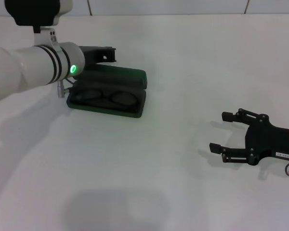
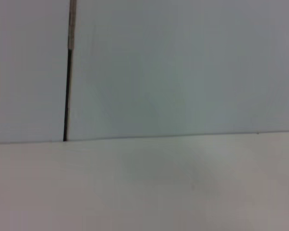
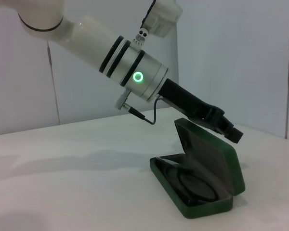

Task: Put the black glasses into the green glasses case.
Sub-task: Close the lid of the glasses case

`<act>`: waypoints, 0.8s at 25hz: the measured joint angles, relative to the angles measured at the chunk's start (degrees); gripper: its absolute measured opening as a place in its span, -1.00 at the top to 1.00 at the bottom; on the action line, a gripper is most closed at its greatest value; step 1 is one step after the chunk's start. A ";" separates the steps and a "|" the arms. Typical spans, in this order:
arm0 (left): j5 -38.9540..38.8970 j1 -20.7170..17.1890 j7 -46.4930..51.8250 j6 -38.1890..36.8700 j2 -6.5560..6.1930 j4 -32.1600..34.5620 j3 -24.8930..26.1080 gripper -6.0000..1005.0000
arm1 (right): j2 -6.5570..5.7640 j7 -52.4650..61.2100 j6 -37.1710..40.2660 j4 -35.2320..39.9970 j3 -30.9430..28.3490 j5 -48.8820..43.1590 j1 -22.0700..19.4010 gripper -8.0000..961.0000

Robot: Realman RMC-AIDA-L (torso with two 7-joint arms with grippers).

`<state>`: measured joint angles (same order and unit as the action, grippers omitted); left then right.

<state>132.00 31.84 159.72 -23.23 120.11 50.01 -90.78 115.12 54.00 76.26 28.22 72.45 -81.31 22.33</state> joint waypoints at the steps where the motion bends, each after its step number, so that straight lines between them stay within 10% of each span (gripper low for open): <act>1: 0.00 -0.12 0.00 -0.15 -0.02 0.07 -0.14 0.89 | 0.00 -0.01 0.00 -0.01 -0.03 0.00 -0.01 -0.85; 20: -14.98 -11.41 -19.22 -1.23 -0.19 6.59 -2.11 0.88 | 0.00 -0.03 -0.18 -1.04 0.07 0.01 -0.01 -0.85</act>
<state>117.02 20.43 140.50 -24.46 119.92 56.60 -92.89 115.13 53.97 76.08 27.18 72.51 -81.29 22.32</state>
